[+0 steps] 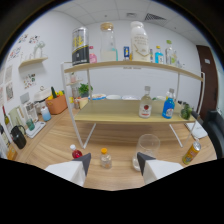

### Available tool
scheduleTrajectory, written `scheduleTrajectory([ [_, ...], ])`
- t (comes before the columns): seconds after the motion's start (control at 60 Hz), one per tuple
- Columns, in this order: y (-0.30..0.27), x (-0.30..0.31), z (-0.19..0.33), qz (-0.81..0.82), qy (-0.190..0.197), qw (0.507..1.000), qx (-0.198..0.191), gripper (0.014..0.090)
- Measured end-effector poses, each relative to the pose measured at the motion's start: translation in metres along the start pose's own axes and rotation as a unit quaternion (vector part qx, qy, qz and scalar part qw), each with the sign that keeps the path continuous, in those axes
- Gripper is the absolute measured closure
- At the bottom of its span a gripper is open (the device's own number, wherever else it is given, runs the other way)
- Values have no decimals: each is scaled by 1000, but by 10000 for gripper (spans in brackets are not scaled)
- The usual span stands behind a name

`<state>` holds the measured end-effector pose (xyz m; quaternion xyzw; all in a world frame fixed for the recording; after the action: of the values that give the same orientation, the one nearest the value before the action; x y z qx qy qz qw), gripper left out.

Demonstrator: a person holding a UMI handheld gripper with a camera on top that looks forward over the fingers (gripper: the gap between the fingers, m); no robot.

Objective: Make me a cup of Vodka Sunrise.

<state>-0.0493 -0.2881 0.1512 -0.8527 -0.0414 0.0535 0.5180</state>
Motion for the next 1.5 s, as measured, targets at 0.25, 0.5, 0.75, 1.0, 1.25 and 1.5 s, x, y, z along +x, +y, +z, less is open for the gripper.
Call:
scheduleTrajectory([
  [0.25,-32,77,-60,25,62,998,4,180],
  [0.5,-175,140,-80,0,100,990,102,191],
  [0.75,-268,170,-26,-9,89,984,155,218],
  [1.0,-269,181,34,-12,82,989,122,489],
  [1.25,-268,179,37,17,65,991,119,688],
  [1.5,-290,173,-27,16,52,983,177,695],
])
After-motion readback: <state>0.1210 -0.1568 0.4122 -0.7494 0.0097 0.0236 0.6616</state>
